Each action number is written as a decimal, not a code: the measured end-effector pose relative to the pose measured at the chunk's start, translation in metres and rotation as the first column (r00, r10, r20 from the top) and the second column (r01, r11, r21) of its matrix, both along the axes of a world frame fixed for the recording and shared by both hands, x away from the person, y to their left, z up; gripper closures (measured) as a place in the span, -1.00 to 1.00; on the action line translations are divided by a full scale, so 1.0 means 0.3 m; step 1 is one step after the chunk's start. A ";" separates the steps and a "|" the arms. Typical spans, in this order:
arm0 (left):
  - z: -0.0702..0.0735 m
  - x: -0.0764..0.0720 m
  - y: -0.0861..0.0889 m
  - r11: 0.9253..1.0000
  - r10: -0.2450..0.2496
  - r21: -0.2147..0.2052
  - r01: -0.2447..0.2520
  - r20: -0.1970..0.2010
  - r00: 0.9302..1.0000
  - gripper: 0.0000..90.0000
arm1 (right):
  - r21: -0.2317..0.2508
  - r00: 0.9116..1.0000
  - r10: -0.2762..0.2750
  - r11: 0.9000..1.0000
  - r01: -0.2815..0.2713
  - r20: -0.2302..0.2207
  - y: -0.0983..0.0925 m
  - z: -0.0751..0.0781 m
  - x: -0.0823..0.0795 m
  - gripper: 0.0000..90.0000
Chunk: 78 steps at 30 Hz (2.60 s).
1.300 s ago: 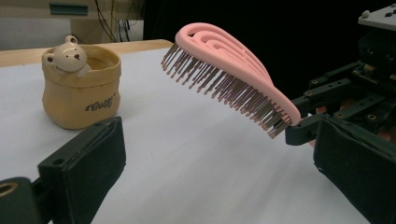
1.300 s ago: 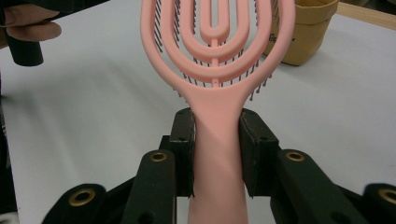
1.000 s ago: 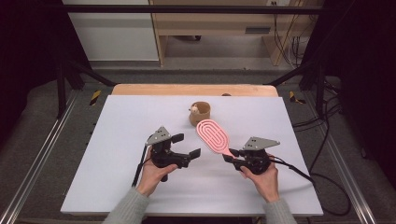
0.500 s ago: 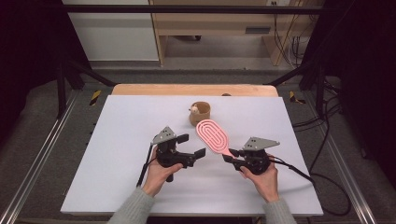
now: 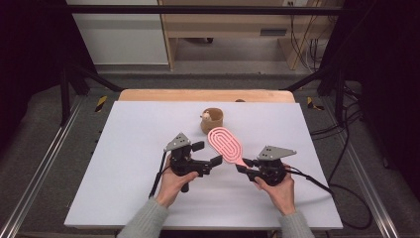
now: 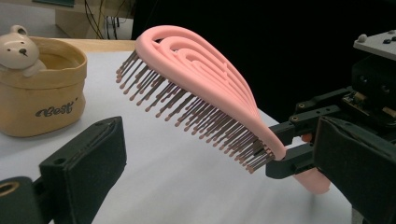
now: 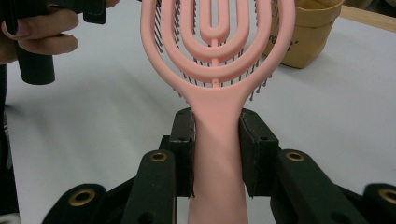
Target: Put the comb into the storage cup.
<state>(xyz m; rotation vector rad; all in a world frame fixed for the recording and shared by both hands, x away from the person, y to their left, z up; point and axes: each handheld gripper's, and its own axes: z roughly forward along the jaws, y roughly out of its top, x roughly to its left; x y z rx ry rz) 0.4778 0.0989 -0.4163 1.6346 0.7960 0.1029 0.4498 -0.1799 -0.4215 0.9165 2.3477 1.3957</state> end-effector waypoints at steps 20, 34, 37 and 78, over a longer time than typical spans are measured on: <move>-0.009 0.020 -0.060 1.000 0.009 -0.024 -0.010 -0.047 0.999 -0.88 | 0.005 1.000 0.006 1.000 -0.006 0.002 0.000 0.003 -0.003 0.55; -0.021 0.032 -0.077 0.997 0.032 -0.069 -0.039 -0.091 0.995 -0.56 | 0.009 1.000 0.014 1.000 -0.014 0.008 0.004 0.002 -0.005 0.55; -0.022 0.032 -0.080 0.996 0.030 -0.075 -0.037 -0.097 0.995 -0.46 | 0.011 1.000 0.017 1.000 -0.017 0.014 0.005 0.003 -0.007 0.55; -0.005 0.003 -0.080 0.988 0.046 -0.142 -0.065 -0.135 0.990 0.22 | 0.006 0.997 0.038 0.999 -0.038 0.071 0.023 -0.011 -0.008 0.56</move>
